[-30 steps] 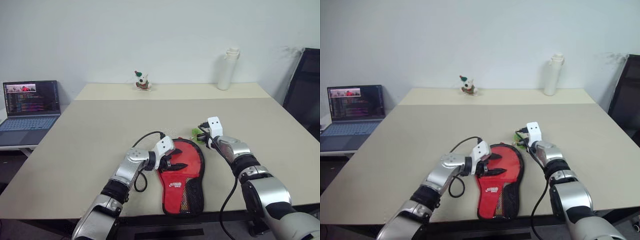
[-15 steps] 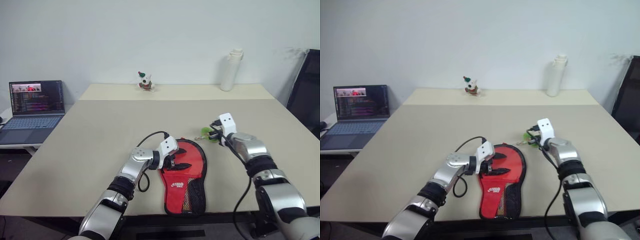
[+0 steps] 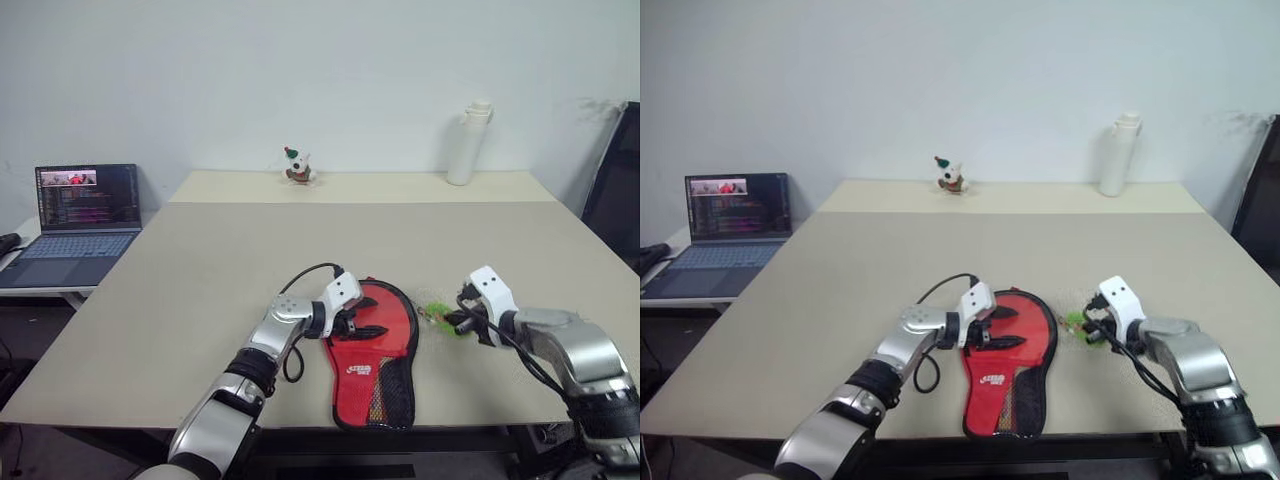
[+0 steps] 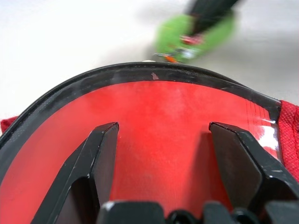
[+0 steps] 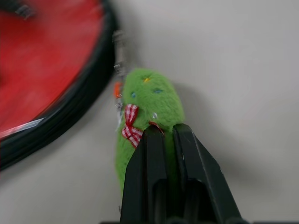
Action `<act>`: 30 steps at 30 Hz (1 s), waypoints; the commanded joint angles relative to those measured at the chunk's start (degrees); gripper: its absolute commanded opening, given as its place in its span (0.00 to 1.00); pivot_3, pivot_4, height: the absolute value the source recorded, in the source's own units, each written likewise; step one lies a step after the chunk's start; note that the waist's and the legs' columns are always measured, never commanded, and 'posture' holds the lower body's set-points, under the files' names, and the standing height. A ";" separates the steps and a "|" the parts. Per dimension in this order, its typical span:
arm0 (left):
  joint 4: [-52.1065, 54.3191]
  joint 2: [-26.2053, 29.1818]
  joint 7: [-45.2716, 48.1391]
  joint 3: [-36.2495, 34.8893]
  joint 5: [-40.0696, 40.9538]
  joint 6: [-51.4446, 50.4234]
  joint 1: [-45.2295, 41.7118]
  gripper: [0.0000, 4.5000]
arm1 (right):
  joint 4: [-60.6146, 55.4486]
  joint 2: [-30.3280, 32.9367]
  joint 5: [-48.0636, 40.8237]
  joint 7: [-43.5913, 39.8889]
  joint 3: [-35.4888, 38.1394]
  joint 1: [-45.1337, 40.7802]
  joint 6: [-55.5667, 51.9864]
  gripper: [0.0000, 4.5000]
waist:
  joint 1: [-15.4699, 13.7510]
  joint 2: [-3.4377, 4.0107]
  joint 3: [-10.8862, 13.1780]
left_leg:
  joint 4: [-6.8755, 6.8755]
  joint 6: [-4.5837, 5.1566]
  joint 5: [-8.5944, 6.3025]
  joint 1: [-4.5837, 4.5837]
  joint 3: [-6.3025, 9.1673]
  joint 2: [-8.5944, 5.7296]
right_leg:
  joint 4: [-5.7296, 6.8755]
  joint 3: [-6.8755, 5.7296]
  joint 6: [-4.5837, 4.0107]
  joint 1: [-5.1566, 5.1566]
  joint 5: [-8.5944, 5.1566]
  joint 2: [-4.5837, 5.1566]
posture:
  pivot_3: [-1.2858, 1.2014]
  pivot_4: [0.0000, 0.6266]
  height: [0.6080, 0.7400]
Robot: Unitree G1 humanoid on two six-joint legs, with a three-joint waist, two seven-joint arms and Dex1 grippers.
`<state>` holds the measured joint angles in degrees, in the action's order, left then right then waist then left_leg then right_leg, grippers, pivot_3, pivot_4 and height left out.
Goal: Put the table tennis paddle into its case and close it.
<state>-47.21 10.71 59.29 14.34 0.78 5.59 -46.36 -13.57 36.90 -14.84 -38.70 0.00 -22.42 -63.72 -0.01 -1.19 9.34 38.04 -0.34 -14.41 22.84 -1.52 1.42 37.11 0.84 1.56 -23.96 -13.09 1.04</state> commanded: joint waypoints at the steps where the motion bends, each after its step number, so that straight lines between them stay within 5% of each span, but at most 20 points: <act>1: -3.41 -0.58 -1.11 1.73 -2.91 -0.20 0.66 0.75 | -10.12 3.45 -4.79 -1.89 3.04 3.56 -5.79 0.01 | -0.11 0.00 -0.01 | 0.01 0.00 0.00 0.00 0.00 -0.01 | -0.01 0.00 0.01 0.01 0.00 0.00 | 0.52 0.24 1.00; 14: -5.28 -1.30 -2.01 1.58 -3.59 0.54 0.10 0.75 | -29.80 12.60 -21.60 -8.42 12.59 20.11 -15.82 0.01 | -0.24 -0.08 -0.07 | -0.03 0.00 -0.01 -0.11 0.16 -0.01 | -0.24 -0.18 0.03 0.27 -0.02 0.01 | 0.52 0.24 1.00; 30: -5.57 -1.18 -3.59 1.34 -4.24 0.27 0.04 0.75 | -38.98 16.24 -34.50 -10.08 10.53 31.31 -11.54 0.01 | -0.41 -0.15 -0.07 | -0.02 0.01 -0.03 -0.25 0.49 -0.02 | -0.27 -0.32 -0.01 0.46 -0.12 0.05 | 0.52 0.24 1.00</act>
<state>-50.26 9.10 56.75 14.35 -0.85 6.86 -47.70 -50.28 52.16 -46.96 -48.26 11.00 8.39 -76.03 -0.42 -1.35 9.27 38.01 -0.34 -14.44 22.59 -0.98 1.40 36.84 0.52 1.56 -23.49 -13.20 1.09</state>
